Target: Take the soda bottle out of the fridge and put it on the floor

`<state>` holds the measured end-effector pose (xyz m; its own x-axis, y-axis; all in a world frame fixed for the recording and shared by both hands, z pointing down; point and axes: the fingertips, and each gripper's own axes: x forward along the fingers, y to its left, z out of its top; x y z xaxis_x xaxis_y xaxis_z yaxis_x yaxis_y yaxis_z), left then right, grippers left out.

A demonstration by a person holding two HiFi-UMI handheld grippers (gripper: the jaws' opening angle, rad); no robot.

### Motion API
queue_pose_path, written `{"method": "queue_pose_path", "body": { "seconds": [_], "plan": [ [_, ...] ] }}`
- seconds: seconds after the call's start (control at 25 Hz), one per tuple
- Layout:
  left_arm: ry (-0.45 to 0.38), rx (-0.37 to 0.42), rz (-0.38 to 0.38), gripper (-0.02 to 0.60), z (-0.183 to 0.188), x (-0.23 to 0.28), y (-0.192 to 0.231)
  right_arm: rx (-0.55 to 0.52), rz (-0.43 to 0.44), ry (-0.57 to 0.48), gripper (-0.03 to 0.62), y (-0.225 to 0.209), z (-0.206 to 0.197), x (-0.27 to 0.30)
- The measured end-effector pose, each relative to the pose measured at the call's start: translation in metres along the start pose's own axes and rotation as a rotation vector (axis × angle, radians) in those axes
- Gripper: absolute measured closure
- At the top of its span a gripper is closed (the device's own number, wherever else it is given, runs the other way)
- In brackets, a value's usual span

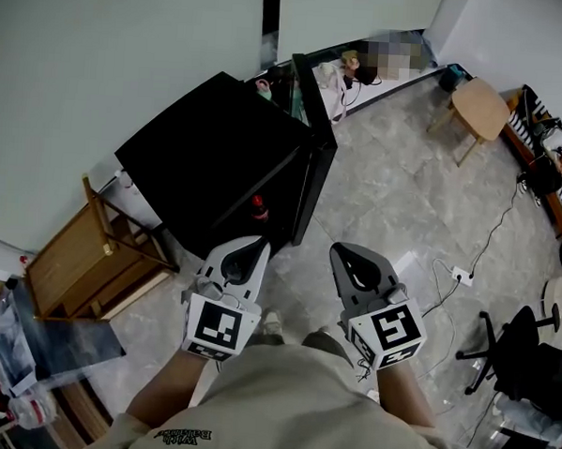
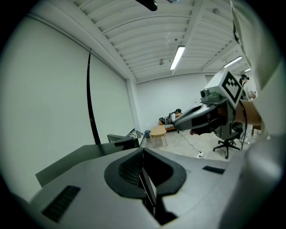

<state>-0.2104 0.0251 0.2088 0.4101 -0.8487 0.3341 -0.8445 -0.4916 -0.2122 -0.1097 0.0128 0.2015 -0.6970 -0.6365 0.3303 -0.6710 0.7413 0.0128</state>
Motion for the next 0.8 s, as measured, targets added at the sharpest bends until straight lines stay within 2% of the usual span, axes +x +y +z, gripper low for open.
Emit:
{"method": "queue_pose_path", "body": {
  "seconds": [0.36,0.56,0.68,0.8],
  "plan": [
    [0.033,-0.081,0.081,0.575,-0.005,0.030,-0.002,0.006,0.070,0.037,0.599,-0.034,-0.014,0.013],
    [0.103,-0.069,0.138,0.575,-0.018,0.058,-0.008,0.002,0.088,0.031,0.599,-0.059,-0.022,0.022],
    [0.116,-0.074,0.188,0.574,-0.027,0.076,-0.002,-0.017,0.102,0.033,0.599,-0.068,-0.027,0.035],
    [0.145,-0.085,0.204,0.572,-0.039,0.097,0.002,-0.004,0.123,0.043,0.599,-0.076,-0.032,0.045]
  ]
}}
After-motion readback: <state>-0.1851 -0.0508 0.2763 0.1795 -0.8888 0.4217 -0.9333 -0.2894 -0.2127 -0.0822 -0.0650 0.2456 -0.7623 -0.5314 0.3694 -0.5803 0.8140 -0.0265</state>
